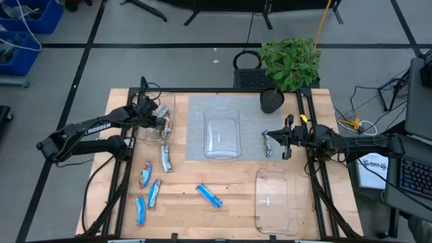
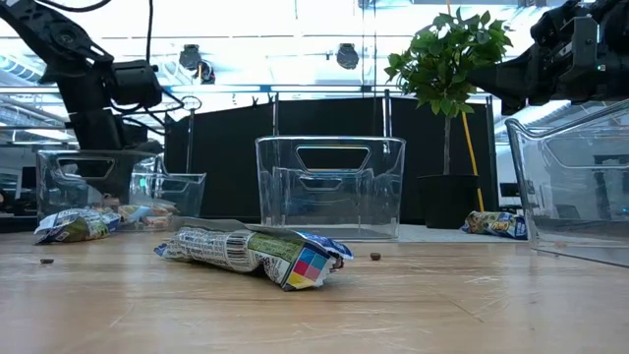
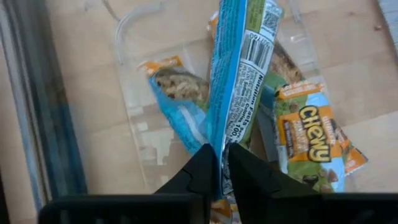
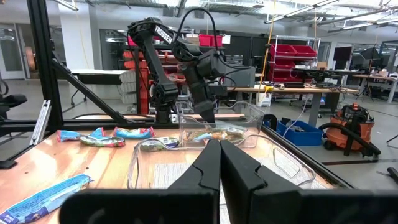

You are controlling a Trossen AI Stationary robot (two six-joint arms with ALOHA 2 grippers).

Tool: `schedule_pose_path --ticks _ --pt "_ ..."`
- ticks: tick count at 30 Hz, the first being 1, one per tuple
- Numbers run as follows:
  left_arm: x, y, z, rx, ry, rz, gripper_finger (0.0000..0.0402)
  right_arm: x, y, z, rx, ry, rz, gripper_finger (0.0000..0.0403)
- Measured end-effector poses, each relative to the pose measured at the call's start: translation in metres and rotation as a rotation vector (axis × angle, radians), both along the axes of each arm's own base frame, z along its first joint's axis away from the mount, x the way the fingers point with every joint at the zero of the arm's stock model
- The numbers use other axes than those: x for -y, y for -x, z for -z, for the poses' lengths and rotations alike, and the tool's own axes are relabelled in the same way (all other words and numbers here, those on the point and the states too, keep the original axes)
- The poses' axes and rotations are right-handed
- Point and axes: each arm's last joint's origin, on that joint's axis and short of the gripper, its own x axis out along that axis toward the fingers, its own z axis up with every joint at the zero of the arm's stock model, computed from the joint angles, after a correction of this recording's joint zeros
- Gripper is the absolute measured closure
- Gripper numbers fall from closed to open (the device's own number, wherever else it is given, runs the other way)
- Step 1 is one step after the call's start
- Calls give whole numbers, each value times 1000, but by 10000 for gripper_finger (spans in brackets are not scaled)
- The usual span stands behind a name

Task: Pick and place Granola Bars by type
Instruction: Put the yellow granola bar into the top left transparent bin, then put the blue granola bar into the bottom right transparent bin

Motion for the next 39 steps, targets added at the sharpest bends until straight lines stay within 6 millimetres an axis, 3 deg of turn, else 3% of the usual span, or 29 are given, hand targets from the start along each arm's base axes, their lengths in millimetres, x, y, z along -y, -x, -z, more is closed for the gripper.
schedule_pose_path --ticks 14,25,32,36,39 --pt "-3 -1 -10 -19 -109 15 289 0 0 0 0 0 0 403" --pt "6 15 -44 79 -397 -46 282 0 0 0 0 0 0 403" --pt "13 11 -69 324 -668 132 282 0 0 0 0 0 0 403" --pt "20 1 -58 513 -851 408 282 0 0 0 0 0 0 403" --pt "25 -2 -40 594 -936 469 282 0 0 0 0 0 0 403"
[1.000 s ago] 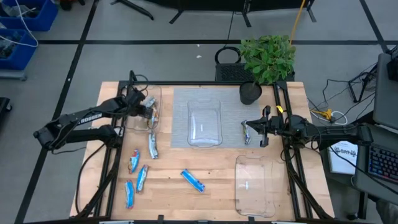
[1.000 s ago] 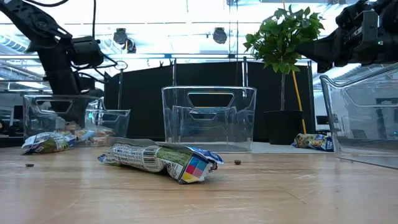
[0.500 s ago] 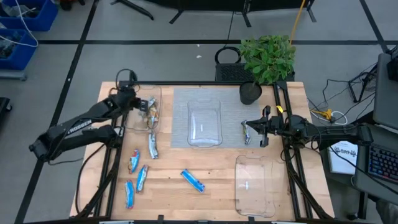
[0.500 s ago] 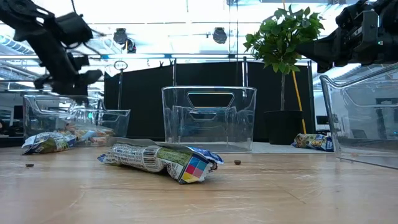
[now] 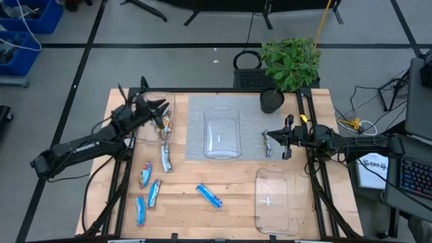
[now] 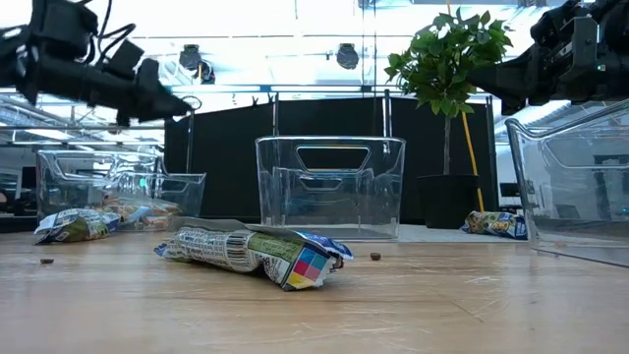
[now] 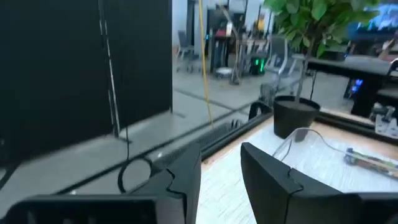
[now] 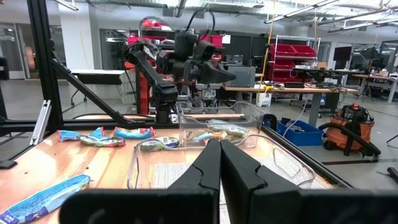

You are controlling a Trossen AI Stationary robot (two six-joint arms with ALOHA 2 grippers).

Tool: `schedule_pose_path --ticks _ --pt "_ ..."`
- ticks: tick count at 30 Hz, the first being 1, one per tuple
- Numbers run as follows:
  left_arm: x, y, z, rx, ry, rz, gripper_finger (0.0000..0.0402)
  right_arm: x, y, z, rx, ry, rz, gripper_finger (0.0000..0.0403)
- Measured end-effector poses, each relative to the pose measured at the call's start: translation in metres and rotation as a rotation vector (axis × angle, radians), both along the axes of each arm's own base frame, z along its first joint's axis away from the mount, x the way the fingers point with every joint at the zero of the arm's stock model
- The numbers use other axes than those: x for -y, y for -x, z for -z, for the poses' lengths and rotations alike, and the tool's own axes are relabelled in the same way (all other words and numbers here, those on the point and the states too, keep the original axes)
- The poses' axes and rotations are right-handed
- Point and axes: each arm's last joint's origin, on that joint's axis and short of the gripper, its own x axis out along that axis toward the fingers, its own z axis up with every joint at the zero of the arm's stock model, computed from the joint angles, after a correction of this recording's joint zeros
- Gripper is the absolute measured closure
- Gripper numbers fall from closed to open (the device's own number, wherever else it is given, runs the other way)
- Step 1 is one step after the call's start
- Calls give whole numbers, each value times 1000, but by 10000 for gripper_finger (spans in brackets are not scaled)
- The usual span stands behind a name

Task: Pick and place Granola Bars by type
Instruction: Put the blue granola bar into the bottom right transparent bin

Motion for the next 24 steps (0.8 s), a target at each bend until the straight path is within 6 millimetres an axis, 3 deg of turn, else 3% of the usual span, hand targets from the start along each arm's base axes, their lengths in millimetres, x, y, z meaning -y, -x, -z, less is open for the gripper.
schedule_pose_path --ticks 8,15,24 --pt "9 0 24 13 3 114 282 0 0 0 0 0 0 403" --pt "28 -10 25 1 -18 424 282 0 0 0 0 0 0 403" --pt "58 -19 25 -34 -122 673 282 0 0 0 0 0 0 403"
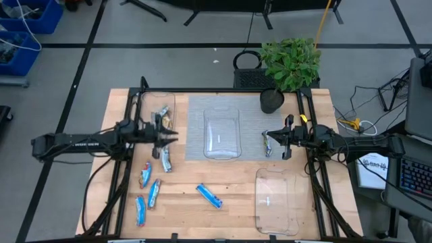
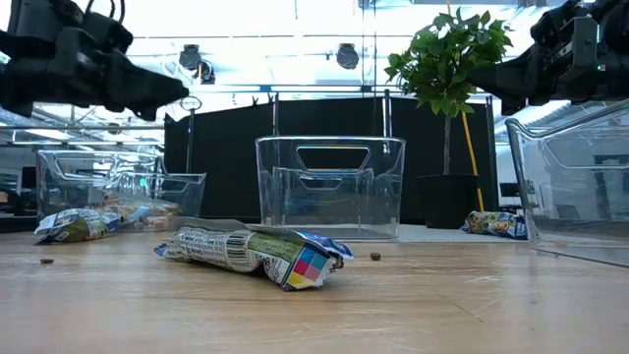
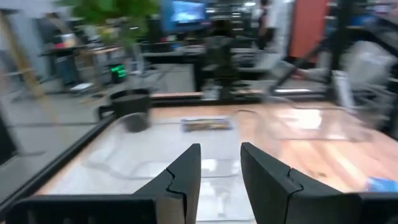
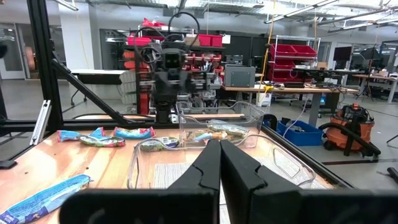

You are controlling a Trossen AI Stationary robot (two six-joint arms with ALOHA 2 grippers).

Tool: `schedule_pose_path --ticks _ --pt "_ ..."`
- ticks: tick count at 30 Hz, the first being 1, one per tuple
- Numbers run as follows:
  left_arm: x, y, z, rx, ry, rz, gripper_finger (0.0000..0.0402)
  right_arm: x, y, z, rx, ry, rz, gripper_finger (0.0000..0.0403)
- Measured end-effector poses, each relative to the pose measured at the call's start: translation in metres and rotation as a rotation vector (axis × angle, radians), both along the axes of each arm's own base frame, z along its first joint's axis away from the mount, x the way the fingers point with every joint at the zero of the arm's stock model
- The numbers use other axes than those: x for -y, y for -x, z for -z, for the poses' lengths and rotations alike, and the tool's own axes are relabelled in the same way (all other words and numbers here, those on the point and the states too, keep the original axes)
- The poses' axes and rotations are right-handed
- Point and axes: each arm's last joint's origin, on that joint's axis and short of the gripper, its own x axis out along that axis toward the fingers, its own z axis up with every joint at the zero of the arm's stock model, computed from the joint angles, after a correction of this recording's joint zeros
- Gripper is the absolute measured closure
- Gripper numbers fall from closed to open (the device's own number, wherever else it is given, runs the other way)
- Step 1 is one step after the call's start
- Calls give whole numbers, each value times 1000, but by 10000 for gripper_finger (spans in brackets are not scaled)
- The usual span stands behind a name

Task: Pick and place Granola Bars by type
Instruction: Put the blue granola bar into the bottom right transparent bin

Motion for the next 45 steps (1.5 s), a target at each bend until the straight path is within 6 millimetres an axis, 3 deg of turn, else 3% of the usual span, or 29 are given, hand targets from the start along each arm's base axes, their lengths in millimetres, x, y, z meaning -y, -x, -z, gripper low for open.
schedule_pose_path --ticks 7,16,20,26,45 --pt "23 -3 0 2 -32 109 282 0 0 0 0 0 0 403" --pt "38 -2 6 -61 -38 102 282 0 0 0 0 0 0 403" --pt "40 1 14 -141 -78 60 282 0 0 0 0 0 0 403" --pt "38 11 9 -186 -75 -2 282 0 0 0 0 0 0 403" --pt "31 35 2 -138 -32 -136 282 0 0 0 0 0 0 403"
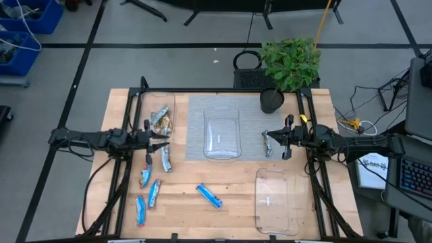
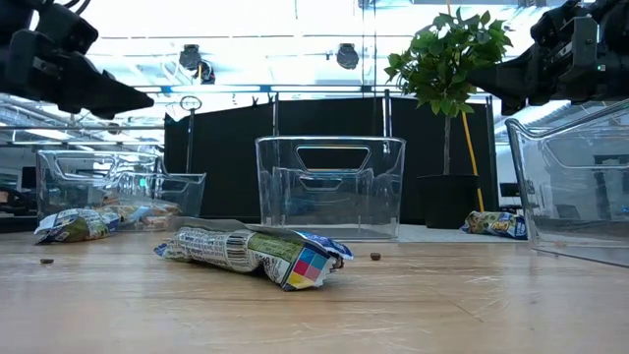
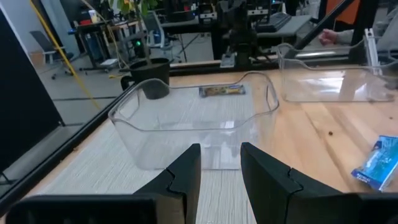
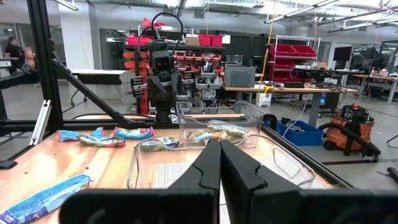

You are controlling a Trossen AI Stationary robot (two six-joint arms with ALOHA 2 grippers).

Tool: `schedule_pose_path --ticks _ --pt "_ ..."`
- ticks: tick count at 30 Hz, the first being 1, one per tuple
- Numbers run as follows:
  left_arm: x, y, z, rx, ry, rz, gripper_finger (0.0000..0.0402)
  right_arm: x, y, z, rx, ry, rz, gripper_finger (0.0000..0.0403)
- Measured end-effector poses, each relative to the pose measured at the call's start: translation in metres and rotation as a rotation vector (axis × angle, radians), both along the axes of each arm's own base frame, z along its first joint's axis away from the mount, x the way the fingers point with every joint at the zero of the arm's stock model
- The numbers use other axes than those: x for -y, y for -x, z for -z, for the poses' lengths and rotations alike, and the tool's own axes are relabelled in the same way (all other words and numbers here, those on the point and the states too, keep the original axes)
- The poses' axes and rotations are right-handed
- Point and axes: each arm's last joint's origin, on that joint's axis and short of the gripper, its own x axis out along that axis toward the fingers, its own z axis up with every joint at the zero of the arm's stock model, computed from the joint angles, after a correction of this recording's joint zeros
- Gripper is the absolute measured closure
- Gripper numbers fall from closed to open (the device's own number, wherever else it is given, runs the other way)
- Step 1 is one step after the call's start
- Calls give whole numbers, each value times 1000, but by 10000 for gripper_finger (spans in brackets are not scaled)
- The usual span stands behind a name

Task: Pick and place Granola Bars by type
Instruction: Put the blue granola bar into the bottom right transparent bin

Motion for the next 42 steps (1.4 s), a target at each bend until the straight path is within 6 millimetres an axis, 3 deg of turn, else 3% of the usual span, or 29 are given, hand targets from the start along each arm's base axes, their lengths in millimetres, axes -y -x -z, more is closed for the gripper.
schedule_pose_path --ticks 22,37,42 --pt "-2 9 0 31 30 -24 282 0 0 -3 29 2 0 403" --pt "-1 9 0 29 32 -2 282 0 1 -8 116 -166 -31 403" --pt "-1 9 0 28 27 -1 282 4 2 -9 133 -183 114 403"
